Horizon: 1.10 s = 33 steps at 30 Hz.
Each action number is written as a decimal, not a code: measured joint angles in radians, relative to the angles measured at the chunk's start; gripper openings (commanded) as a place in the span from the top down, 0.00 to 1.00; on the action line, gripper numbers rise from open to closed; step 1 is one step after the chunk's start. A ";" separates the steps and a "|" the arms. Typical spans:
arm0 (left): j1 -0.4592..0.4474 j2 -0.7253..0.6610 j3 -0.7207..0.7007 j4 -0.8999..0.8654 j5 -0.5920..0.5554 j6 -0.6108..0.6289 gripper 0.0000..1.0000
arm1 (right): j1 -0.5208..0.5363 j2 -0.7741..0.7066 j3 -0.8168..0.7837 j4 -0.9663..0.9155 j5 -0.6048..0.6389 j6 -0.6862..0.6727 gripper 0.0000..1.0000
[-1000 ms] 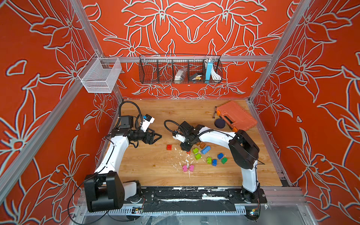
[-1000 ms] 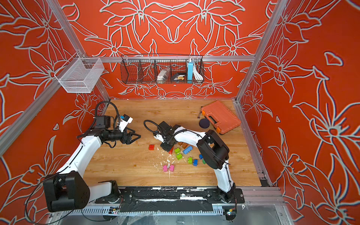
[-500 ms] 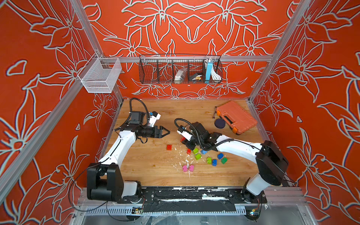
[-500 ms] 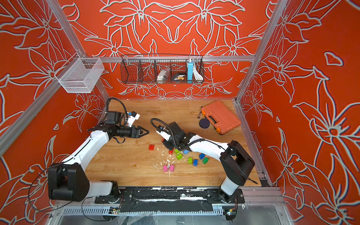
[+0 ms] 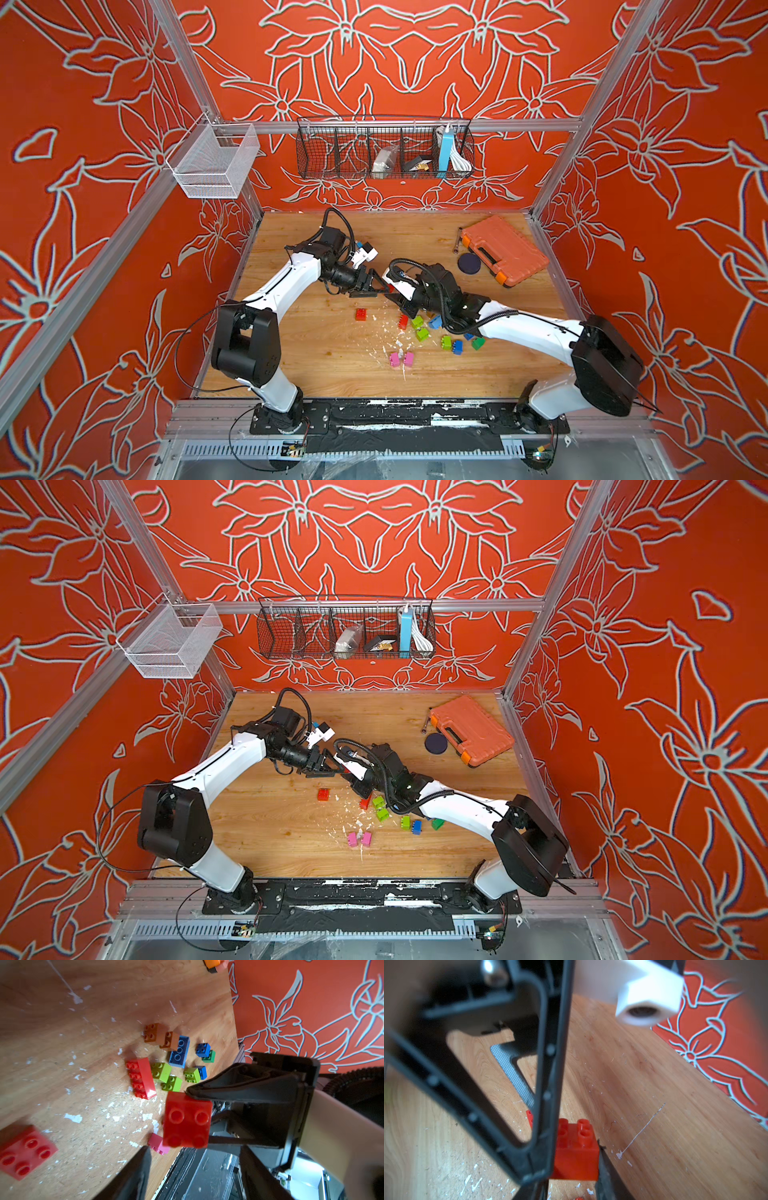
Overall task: Assemble the letter h with lego
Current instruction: Pick up the lego brick from the center of the board.
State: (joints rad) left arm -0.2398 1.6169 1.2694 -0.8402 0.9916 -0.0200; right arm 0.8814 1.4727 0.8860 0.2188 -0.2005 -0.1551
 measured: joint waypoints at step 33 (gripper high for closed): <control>-0.014 0.046 0.056 -0.047 -0.028 0.056 0.66 | 0.023 -0.017 -0.050 0.090 -0.024 -0.045 0.71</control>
State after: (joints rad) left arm -0.2543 1.6627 1.3258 -0.8867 0.9638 0.0364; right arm 0.9039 1.4555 0.8364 0.3088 -0.2241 -0.2005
